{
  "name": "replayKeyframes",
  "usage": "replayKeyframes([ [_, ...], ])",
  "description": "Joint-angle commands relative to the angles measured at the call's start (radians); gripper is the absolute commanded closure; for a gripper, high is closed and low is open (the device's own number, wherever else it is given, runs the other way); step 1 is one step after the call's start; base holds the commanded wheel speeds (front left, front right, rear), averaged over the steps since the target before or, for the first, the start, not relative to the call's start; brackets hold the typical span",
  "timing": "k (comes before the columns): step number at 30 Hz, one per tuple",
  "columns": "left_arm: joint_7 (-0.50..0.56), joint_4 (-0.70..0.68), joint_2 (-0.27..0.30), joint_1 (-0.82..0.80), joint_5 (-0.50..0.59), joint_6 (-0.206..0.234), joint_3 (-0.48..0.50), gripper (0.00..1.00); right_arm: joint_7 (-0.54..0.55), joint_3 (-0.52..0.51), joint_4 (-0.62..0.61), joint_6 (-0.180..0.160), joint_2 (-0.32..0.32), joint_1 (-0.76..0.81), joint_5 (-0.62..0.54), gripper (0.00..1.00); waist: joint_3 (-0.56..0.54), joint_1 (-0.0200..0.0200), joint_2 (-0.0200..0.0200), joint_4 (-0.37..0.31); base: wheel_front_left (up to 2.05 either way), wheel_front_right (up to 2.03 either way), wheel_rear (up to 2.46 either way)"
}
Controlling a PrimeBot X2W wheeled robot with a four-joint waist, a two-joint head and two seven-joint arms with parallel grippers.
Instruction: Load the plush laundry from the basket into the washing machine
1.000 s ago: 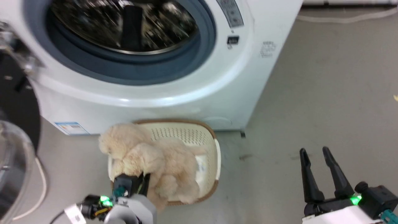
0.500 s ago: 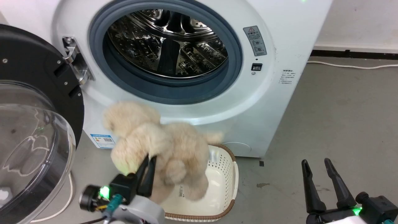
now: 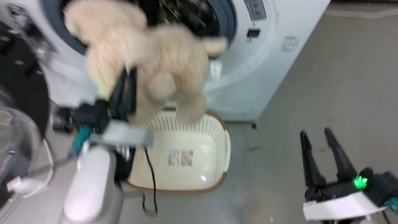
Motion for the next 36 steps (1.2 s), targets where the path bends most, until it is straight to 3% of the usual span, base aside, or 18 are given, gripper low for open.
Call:
replayKeyframes([
  [1,-0.006,0.016,0.005,-0.067,0.008,-0.004,0.005,1.00,-0.004,0.003,-0.013,0.001,-0.012,-0.033,0.009,0.00,0.116,-0.0002,0.0000,-0.063,0.00,0.00,0.00],
  [9,0.074,0.171,0.092,-0.461,0.057,-0.006,0.031,1.00,-0.004,-0.002,-0.033,0.001,-0.029,-0.149,0.054,0.00,0.331,-0.0002,0.0000,-0.159,0.00,0.00,0.00],
  [13,0.108,0.277,0.154,-0.652,0.082,-0.008,0.045,1.00,-0.004,0.003,-0.027,0.001,-0.024,-0.187,0.074,0.00,0.401,-0.0002,0.0000,-0.198,0.00,0.00,0.00],
  [19,0.147,0.415,0.195,-0.887,0.100,0.015,0.060,1.00,-0.004,0.026,-0.018,0.001,-0.015,-0.228,0.094,0.00,0.472,-0.0002,0.0000,-0.237,0.00,0.00,0.00],
  [28,0.228,0.647,0.240,-1.029,0.140,0.005,0.017,1.00,-0.004,0.036,-0.019,0.001,-0.006,-0.263,0.108,0.00,0.528,-0.0002,0.0000,-0.256,0.00,0.00,0.00],
  [34,0.202,0.736,0.254,-1.038,0.132,0.001,0.013,1.00,-0.004,0.033,-0.012,0.001,-0.004,-0.271,0.105,0.00,0.528,-0.0002,0.0000,-0.252,0.00,0.00,0.00],
  [35,0.192,0.747,0.254,-1.038,0.130,0.002,0.012,0.65,-0.004,0.032,-0.013,0.001,-0.004,-0.272,0.104,0.00,0.524,-0.0002,0.0000,-0.249,0.00,0.00,0.00],
  [36,0.181,0.757,0.253,-1.037,0.127,0.004,0.012,0.00,-0.004,0.032,-0.014,0.001,-0.004,-0.272,0.102,0.00,0.519,-0.0002,0.0000,-0.246,0.00,0.00,0.00],
])
